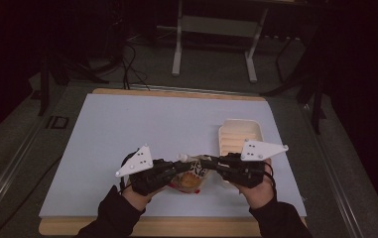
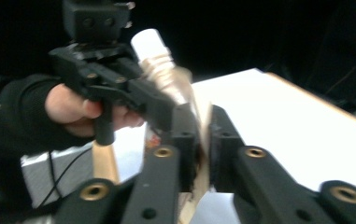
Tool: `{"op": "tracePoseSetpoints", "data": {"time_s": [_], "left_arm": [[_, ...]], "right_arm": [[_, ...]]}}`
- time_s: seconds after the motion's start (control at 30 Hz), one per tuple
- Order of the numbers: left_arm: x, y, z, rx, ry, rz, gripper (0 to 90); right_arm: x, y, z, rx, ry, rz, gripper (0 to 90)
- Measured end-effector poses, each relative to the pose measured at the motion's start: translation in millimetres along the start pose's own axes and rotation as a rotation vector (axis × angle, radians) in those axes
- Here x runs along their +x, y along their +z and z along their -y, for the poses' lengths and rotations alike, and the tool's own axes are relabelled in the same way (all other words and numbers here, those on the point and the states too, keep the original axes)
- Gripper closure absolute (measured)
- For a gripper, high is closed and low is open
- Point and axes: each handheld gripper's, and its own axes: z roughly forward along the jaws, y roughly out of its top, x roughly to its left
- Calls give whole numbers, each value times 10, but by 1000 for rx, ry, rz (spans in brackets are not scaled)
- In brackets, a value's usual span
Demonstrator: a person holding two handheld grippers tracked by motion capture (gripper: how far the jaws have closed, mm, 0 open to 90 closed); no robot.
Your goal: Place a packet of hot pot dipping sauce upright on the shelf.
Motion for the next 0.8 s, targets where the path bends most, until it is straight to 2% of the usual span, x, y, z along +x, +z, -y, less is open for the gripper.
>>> {"op": "tracePoseSetpoints", "data": {"time_s": [0.13, 0.27, 0.43, 0.47, 0.57, 0.67, 0.7, 0.73, 0.8], "left_arm": [[22, -2, 7, 12, -16, 35, 861], [28, -13, -7, 9, -14, 36, 788], [20, -58, -29, -3, -3, 10, 757], [18, -75, -37, 5, 14, -8, 757], [41, -120, -46, 18, 8, -31, 757], [69, -175, -39, 24, -14, -34, 714], [79, -195, -35, 31, -31, -18, 713], [78, -210, -29, 30, -30, -18, 711], [81, -246, -14, 17, -16, -27, 594]], "right_arm": [[-7, -9, -10, 23, 3, -14, 886], [8, -27, -49, 28, -13, -17, 888], [-3, -56, -83, 25, -21, -17, 888], [-9, -67, -91, 23, -22, -19, 889], [-26, -125, -121, 10, -25, -6, 888], [-57, -176, -145, 5, -30, 19, 889], [-71, -193, -153, 4, -30, 27, 888], [-91, -217, -162, 5, -29, 36, 888], [-133, -259, -173, 2, -26, 47, 888]]}}
